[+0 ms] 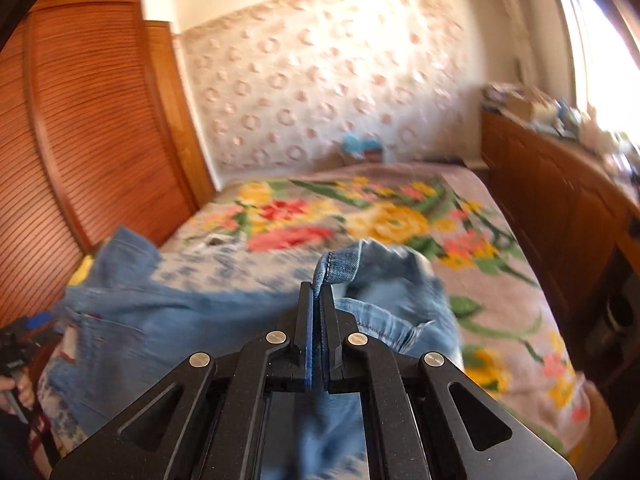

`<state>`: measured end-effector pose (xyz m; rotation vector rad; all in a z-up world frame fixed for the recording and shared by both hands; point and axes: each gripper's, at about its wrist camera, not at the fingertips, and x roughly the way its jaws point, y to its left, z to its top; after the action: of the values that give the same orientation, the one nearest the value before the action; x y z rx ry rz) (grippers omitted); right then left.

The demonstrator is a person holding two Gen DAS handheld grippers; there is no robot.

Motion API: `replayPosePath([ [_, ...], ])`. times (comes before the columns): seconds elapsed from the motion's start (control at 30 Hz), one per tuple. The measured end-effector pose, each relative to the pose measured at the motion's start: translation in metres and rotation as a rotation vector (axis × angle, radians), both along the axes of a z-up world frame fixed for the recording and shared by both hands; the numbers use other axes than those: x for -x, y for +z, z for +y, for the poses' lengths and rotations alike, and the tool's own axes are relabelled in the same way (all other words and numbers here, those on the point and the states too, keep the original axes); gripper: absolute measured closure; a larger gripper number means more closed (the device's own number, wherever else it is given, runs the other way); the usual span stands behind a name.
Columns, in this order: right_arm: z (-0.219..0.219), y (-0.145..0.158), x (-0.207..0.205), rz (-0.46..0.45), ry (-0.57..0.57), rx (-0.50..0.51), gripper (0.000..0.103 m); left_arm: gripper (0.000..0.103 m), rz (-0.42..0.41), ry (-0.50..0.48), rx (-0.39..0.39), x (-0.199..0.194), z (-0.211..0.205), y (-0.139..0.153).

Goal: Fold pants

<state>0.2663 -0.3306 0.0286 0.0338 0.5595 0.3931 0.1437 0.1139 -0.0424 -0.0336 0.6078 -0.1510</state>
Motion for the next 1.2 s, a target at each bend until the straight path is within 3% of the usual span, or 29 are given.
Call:
replayPosePath([
  [0.2,0.082,0.035,0.018,-0.068,0.161,0.014,0.103,0.033,-0.025,0.024,0.007,0.023,0.013,0.005],
  [0.43,0.162,0.056,0.053,-0.101,0.354,-0.001,0.103,0.033,-0.049,0.072,0.014,0.045,0.035,0.011],
  [0.63,0.204,0.04,0.08,-0.047,0.457,0.023,0.103,0.033,-0.06,0.097,0.019,0.061,0.048,0.012],
  [0.7,0.205,0.026,0.081,-0.018,0.447,0.044,0.099,0.033,-0.059,0.099,0.016,0.064,0.048,0.011],
  [0.73,0.203,0.021,0.082,-0.01,0.438,0.05,0.094,0.033,-0.058,0.096,0.015,0.065,0.047,0.01],
  [0.77,0.2,0.015,0.083,-0.003,0.429,0.055,0.082,0.033,-0.055,0.093,0.014,0.065,0.045,0.009],
  [0.8,0.196,0.009,0.085,0.005,0.427,0.054,0.079,0.033,-0.051,0.089,0.013,0.065,0.042,0.008],
  [0.97,0.165,-0.007,0.09,0.012,0.391,0.071,0.073,0.033,-0.04,0.043,-0.005,0.06,0.022,0.005],
  [1.2,0.119,-0.057,0.096,0.054,0.289,0.105,0.069,0.033,-0.011,-0.045,-0.028,0.049,-0.016,-0.005],
])
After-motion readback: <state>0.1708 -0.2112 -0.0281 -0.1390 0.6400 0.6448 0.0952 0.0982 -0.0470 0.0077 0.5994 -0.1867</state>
